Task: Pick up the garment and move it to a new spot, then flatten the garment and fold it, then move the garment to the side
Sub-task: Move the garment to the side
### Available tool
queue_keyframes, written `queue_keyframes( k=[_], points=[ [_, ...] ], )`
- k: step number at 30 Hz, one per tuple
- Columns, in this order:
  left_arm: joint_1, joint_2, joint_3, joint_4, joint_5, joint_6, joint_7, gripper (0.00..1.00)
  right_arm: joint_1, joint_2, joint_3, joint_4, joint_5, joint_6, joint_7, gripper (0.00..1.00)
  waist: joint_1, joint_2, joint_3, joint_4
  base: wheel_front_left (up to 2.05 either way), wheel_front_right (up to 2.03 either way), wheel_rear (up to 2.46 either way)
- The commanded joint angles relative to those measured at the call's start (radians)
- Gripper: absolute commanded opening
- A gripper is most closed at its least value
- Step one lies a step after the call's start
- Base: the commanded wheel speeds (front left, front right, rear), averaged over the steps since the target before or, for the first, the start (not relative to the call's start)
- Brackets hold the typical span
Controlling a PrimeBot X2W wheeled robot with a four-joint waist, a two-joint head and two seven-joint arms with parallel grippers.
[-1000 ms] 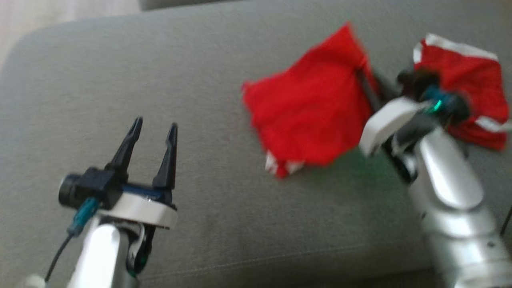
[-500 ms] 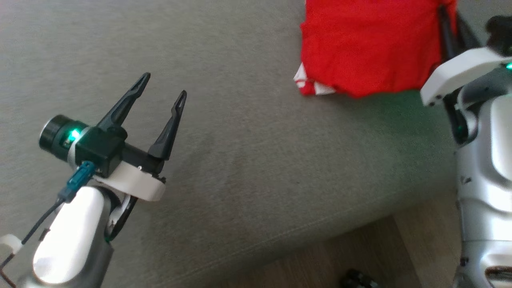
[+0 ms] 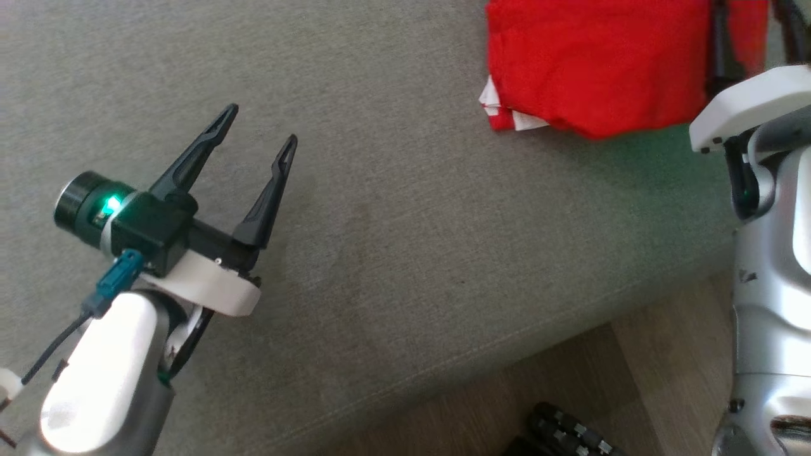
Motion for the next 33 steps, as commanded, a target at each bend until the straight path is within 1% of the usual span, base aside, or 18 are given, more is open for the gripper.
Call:
queue_keyframes(
  k=[1, 6, 10, 15, 20, 25, 30, 33],
  points=[
    [-0.024, 0.020, 0.035, -0.030, -0.011, 0.008, -0.009, 1.00, -0.012, 0.007, 0.012, -0.038, -0.019, 0.000, -0.011, 1.00, 0.0000, 0.0000, -0.013, 0.015, 0.00, 0.00, 0.00],
    [-0.016, -0.009, 0.029, 0.011, -0.024, 0.022, -0.039, 1.00, -0.001, 0.011, 0.022, -0.057, -0.050, 0.000, -0.007, 1.00, 0.0000, 0.0000, -0.073, 0.065, 0.00, 0.00, 0.00],
    [-0.004, -0.054, 0.035, 0.054, -0.048, 0.045, -0.068, 1.00, 0.025, 0.012, 0.049, -0.078, -0.046, 0.000, 0.003, 1.00, 0.0000, 0.0000, -0.147, 0.133, 0.00, 0.00, 0.00],
    [0.043, -0.112, 0.085, 0.094, -0.097, 0.090, -0.088, 1.00, 0.093, 0.013, 0.117, -0.130, -0.016, 0.000, 0.018, 1.00, 0.0000, 0.0000, -0.242, 0.226, 0.00, 0.00, 0.00],
    [0.101, -0.159, 0.138, 0.098, -0.118, 0.119, -0.092, 1.00, 0.188, 0.013, 0.164, -0.189, 0.037, 0.000, 0.021, 1.00, 0.0000, 0.0000, -0.319, 0.325, 0.00, 0.00, 0.00],
    [0.176, -0.198, 0.192, 0.078, -0.099, 0.140, -0.093, 1.00, 0.311, 0.001, 0.227, -0.233, 0.034, 0.000, -0.027, 1.00, 0.0000, 0.0000, -0.383, 0.401, 0.00, 0.00, 0.00],
    [0.238, -0.225, 0.227, 0.060, -0.084, 0.136, -0.093, 1.00, 0.413, 0.008, 0.242, -0.241, 0.049, 0.000, -0.061, 1.00, 0.0000, 0.0000, -0.420, 0.442, 0.00, 0.00, 0.00],
    [0.279, -0.243, 0.245, 0.045, -0.076, 0.111, -0.093, 1.00, 0.480, 0.013, 0.236, -0.239, 0.059, 0.000, -0.081, 1.00, 0.0000, 0.0000, -0.442, 0.461, 0.00, 0.00, 0.00]
  ],
)
